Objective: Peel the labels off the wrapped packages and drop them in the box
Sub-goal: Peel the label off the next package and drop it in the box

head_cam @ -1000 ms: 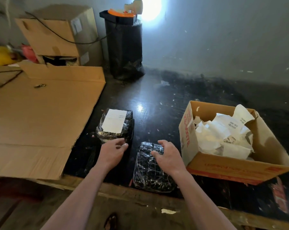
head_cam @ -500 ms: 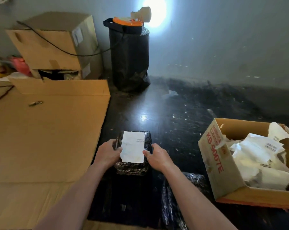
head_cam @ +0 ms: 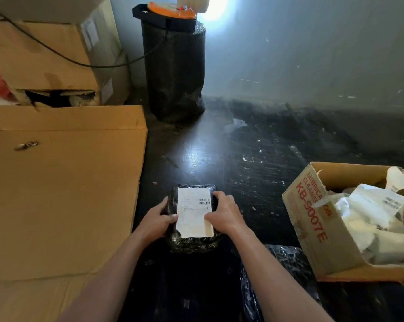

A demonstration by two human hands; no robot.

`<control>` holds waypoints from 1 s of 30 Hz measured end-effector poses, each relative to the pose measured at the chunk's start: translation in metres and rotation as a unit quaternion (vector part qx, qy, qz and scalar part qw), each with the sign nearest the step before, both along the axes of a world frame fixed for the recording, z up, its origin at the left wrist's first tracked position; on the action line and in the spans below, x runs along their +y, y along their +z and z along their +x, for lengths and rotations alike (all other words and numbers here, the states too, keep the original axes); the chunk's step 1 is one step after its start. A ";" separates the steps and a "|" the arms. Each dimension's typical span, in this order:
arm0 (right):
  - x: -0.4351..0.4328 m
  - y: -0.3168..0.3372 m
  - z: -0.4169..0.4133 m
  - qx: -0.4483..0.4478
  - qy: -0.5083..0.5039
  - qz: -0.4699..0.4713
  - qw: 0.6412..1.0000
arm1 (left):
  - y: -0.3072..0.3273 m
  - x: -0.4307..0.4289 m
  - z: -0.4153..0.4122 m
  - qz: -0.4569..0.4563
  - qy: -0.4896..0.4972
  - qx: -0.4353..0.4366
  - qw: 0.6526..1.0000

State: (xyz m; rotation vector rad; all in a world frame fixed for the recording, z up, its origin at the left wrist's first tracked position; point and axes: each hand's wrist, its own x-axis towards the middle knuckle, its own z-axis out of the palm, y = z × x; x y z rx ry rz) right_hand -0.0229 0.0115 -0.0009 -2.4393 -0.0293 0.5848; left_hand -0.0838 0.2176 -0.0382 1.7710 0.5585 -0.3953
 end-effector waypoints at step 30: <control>0.055 0.006 0.044 -0.156 0.144 -0.057 0.976 | 0.005 -0.002 0.017 -0.080 0.084 0.034 0.993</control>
